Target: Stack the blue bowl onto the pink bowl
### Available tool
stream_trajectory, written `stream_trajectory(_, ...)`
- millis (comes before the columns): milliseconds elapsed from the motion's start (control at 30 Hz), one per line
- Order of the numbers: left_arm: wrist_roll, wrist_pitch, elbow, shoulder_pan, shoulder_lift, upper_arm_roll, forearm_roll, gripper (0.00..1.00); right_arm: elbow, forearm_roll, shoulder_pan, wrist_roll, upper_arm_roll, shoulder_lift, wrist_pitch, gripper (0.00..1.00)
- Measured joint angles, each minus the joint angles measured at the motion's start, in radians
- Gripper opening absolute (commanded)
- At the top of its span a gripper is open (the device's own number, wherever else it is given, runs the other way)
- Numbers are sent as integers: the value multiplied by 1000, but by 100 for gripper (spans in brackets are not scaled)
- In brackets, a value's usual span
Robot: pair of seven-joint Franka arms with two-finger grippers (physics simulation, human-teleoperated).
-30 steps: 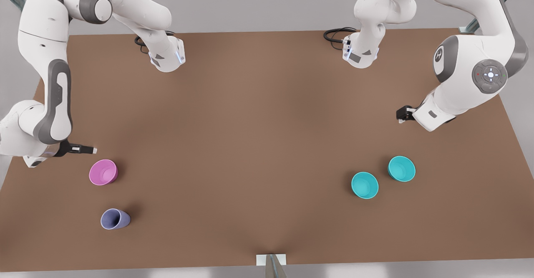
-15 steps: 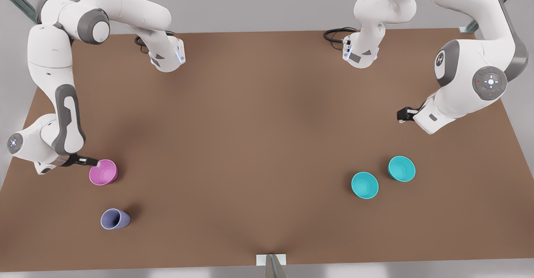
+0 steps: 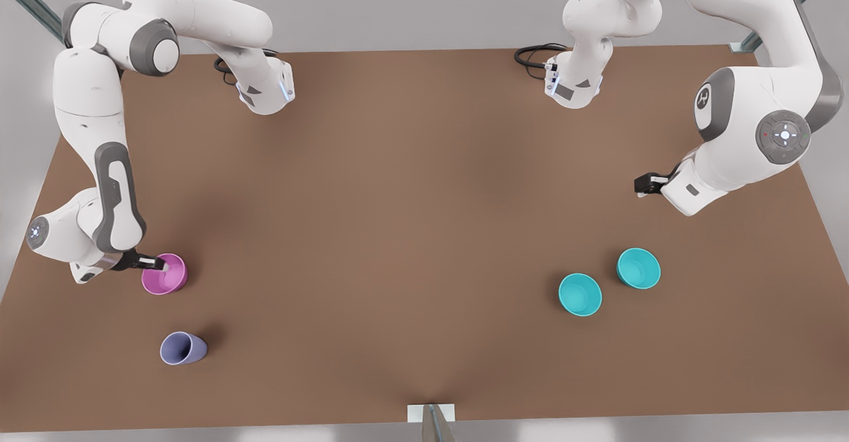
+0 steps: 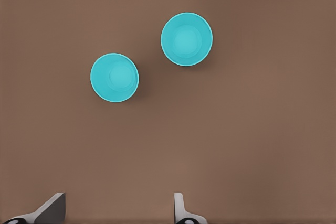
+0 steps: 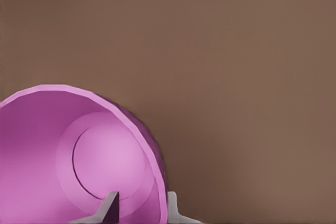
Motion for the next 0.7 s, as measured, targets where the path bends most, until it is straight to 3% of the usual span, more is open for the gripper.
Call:
stream_trajectory(100,0,0,0,1,0,0,0,100,24,-2,-1,-12,1,-6,-25,21)
stream_trajectory(233,0,0,-1,1,0,0,0,100,175,26,45,-18,52,-49,-196,21)
stream_trajectory(333,0,0,0,1,0,0,0,100,310,102,231,5,65,-57,-314,21)
stream_trajectory(400,0,0,-1,1,1,0,0,100,399,162,396,46,67,26,-336,21)
stream_trajectory(533,0,0,-1,2,7,0,0,100,511,222,703,192,61,147,-284,21)
stream_trajectory(700,0,0,-1,13,15,0,0,100,602,168,896,439,54,271,-152,21)
